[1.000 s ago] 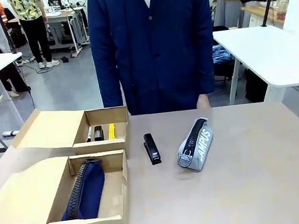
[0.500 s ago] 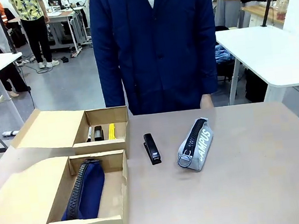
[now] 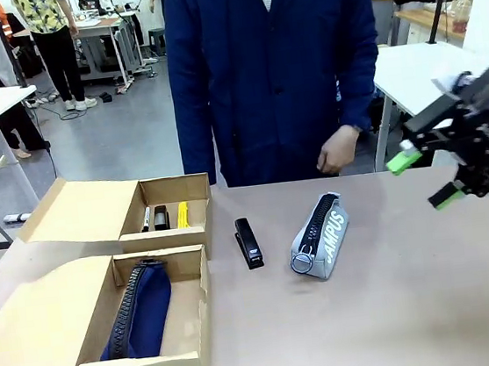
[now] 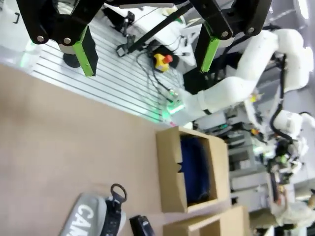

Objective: Place items inside the box.
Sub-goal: Pick up a Pencil pouch or Stapler and place it inside the Mailer Box closest to the robot.

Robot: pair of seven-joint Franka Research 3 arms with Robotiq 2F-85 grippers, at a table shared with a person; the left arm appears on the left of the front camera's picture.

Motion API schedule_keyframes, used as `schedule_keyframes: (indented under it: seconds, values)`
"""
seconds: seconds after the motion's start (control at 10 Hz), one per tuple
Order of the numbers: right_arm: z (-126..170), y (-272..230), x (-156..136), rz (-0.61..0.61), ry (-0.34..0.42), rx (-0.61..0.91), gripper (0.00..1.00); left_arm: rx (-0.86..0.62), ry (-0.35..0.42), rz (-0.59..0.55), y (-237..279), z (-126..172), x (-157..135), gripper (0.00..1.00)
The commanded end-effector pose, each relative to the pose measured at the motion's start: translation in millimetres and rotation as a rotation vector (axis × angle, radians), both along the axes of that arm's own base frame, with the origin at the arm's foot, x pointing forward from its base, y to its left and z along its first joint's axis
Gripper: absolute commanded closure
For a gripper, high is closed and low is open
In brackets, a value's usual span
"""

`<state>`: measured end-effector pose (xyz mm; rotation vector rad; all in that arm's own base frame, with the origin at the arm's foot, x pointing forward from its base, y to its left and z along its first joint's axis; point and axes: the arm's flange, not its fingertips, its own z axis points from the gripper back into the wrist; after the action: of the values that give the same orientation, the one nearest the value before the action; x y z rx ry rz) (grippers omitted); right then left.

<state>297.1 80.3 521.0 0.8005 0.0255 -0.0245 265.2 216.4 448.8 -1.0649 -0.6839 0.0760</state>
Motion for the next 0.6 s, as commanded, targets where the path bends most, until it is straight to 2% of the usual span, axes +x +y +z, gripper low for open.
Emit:
schedule_keyframes:
  seconds: [0.0, 0.1, 0.2, 0.3, 0.4, 0.5]
  values:
    - [6, 23, 4, 0.024, -0.018, -0.061, 0.00, -0.010, -0.025, -0.001, -1, 0, 0, 0.00]
    - [-1, 59, 2, 0.048, -0.115, -0.207, 0.00, -0.010, -0.025, -0.001, -1, 0, 0, 0.00]
    - [-12, 82, 15, 0.024, -0.150, -0.317, 0.00, -0.010, -0.025, -0.001, -1, 0, 0, 0.00]
    - [-12, 50, 22, -0.012, -0.099, -0.194, 0.00, -0.010, -0.025, -0.001, -1, 0, 0, 0.00]
    - [-8, -17, 10, -0.148, -0.114, 0.046, 0.00, -0.010, -0.025, -0.001, -1, 0, 0, 0.00]
    - [-11, -84, -20, -0.403, -0.152, 0.062, 0.00, -0.010, -0.025, -0.001, -1, 0, 0, 0.00]
